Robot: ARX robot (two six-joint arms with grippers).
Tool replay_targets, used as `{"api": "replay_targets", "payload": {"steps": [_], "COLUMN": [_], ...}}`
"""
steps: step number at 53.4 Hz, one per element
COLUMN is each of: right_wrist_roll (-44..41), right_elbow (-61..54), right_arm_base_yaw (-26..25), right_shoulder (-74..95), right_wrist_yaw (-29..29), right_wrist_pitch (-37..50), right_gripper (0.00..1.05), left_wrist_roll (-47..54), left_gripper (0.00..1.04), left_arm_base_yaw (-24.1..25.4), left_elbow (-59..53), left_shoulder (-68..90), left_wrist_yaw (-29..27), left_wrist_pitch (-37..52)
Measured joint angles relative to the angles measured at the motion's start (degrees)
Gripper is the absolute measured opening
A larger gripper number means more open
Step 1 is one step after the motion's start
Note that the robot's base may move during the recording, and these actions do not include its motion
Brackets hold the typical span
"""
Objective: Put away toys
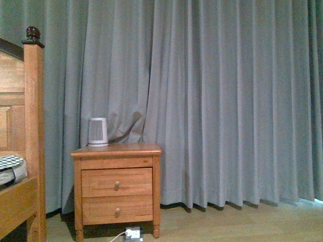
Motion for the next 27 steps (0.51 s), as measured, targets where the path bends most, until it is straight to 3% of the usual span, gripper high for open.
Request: {"api": "replay_targets", "payload": {"steps": [27], "right_wrist_roll": [0.0], "right_elbow": [0.0], "right_arm_base_yaw": [0.0], "right_shoulder": [0.0], "right_wrist_yaw": [0.0], "right_wrist_pitch": [0.0], "right_gripper": [0.06], "left_wrist_roll": [0.0], "left_gripper": [0.98], "left_arm_base_yaw": [0.0], "left_elbow": [0.0], "left_shoulder": [0.0], "left_wrist_yaw": [0.0], "left_wrist_pitch": [0.0]}}
